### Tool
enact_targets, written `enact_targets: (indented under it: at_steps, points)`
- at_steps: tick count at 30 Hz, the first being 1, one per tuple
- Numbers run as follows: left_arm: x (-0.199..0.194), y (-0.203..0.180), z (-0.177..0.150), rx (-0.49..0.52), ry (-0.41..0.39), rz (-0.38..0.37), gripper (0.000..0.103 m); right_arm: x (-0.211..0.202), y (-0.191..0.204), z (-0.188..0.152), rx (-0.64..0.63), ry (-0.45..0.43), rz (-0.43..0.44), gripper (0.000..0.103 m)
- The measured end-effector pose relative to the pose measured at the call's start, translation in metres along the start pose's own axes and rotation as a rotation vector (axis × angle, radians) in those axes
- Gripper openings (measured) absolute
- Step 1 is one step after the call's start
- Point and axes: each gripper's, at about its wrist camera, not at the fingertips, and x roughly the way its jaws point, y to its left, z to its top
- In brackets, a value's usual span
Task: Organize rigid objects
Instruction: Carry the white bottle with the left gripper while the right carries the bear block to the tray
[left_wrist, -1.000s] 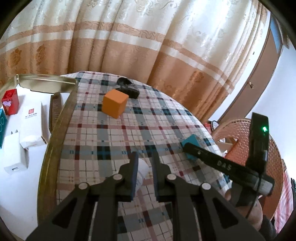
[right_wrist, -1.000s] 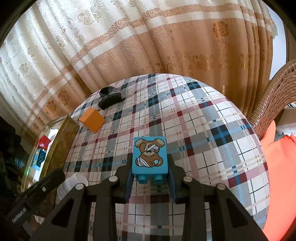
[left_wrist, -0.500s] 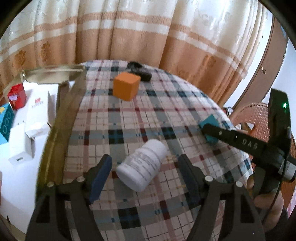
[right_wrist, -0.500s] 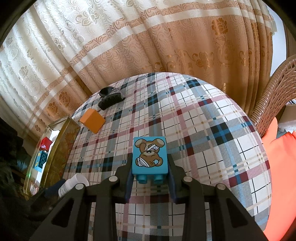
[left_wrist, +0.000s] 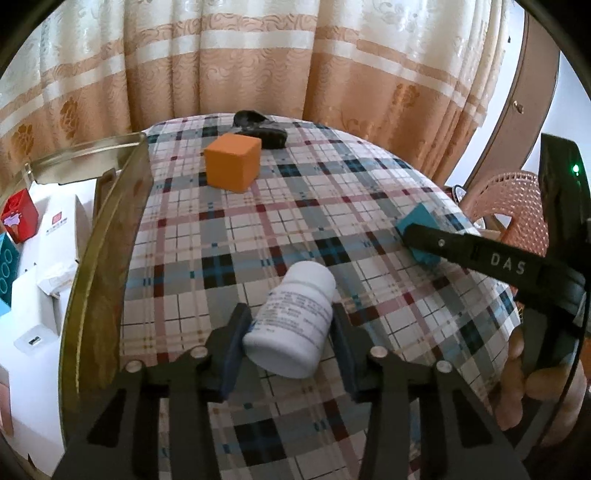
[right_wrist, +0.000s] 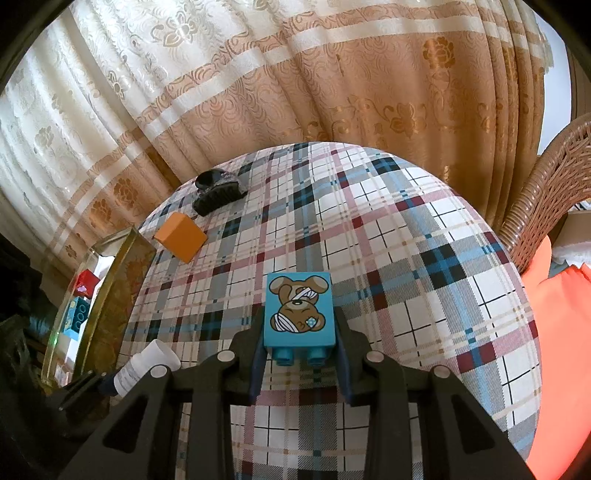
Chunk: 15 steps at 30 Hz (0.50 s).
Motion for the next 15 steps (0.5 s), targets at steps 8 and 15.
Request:
enact_targets:
  at_steps: [8, 15]
  points:
    - [-0.020, -0.005, -0.007, -0.022, -0.040, -0.046, 0.043, -0.004, 0.004, 0.001, -0.015, -0.015, -0.057, 0.034]
    - [-0.052, -0.003, -0.019, -0.026, -0.085, -0.069, 0.043, -0.024, 0.024, -0.027, -0.009, -0.002, -0.030, 0.034]
